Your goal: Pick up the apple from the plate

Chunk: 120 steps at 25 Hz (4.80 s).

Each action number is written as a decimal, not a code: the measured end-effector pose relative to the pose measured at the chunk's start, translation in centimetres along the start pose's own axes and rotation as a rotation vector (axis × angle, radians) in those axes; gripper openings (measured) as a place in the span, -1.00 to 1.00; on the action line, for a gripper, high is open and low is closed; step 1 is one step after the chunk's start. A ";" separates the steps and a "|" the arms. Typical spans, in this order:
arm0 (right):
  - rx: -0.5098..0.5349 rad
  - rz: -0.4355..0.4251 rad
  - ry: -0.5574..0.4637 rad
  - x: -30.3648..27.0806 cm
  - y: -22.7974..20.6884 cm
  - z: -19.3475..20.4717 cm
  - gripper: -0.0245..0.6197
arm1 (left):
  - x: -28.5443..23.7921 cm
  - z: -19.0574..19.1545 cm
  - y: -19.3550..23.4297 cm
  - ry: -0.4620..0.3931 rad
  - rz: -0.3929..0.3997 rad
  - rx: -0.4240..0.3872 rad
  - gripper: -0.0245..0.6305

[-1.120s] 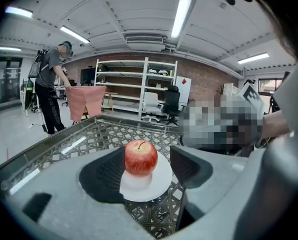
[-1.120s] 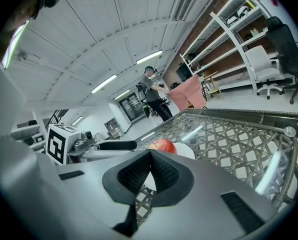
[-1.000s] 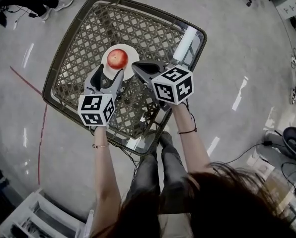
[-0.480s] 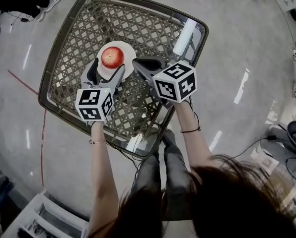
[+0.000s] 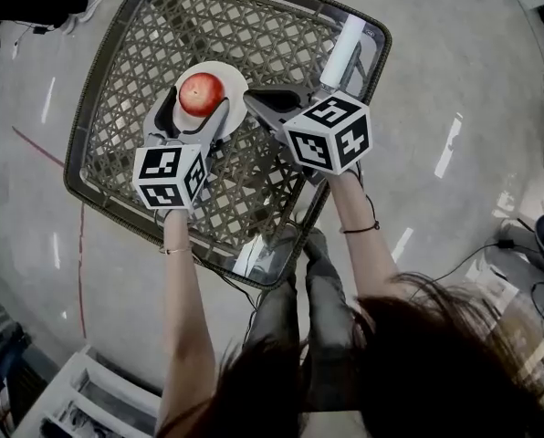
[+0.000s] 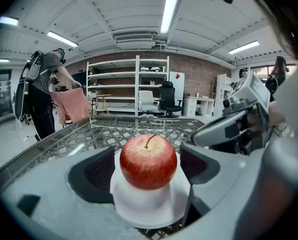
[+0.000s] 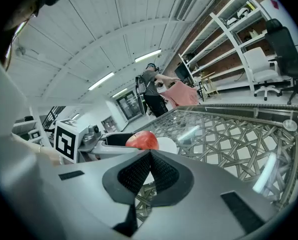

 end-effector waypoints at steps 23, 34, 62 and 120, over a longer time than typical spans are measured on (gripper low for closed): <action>0.021 0.004 -0.003 -0.8 -0.3 -0.6 -0.90 | -1.6 0.3 -0.1 0.057 0.036 -0.089 0.30; 0.024 0.001 -0.001 -0.9 -0.1 -0.5 -0.90 | -1.5 0.1 -0.5 0.052 0.038 -0.091 0.30; 0.026 -0.016 -0.011 2.6 3.3 -4.0 -0.90 | 4.1 -3.5 -1.2 -0.016 -0.042 0.051 0.30; 0.129 -0.147 -0.125 13.4 17.3 -9.3 -0.90 | 19.7 -13.3 -9.5 -0.118 -0.089 0.117 0.30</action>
Point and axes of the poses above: the fingertips, and each gripper's own axes: x backward along the fingers, y to its left, z out of its underside, the point moved 2 cm from there along x, backward along the fingers, and after that the axes turned 4 degrees about -x, right-handed, at the moved point
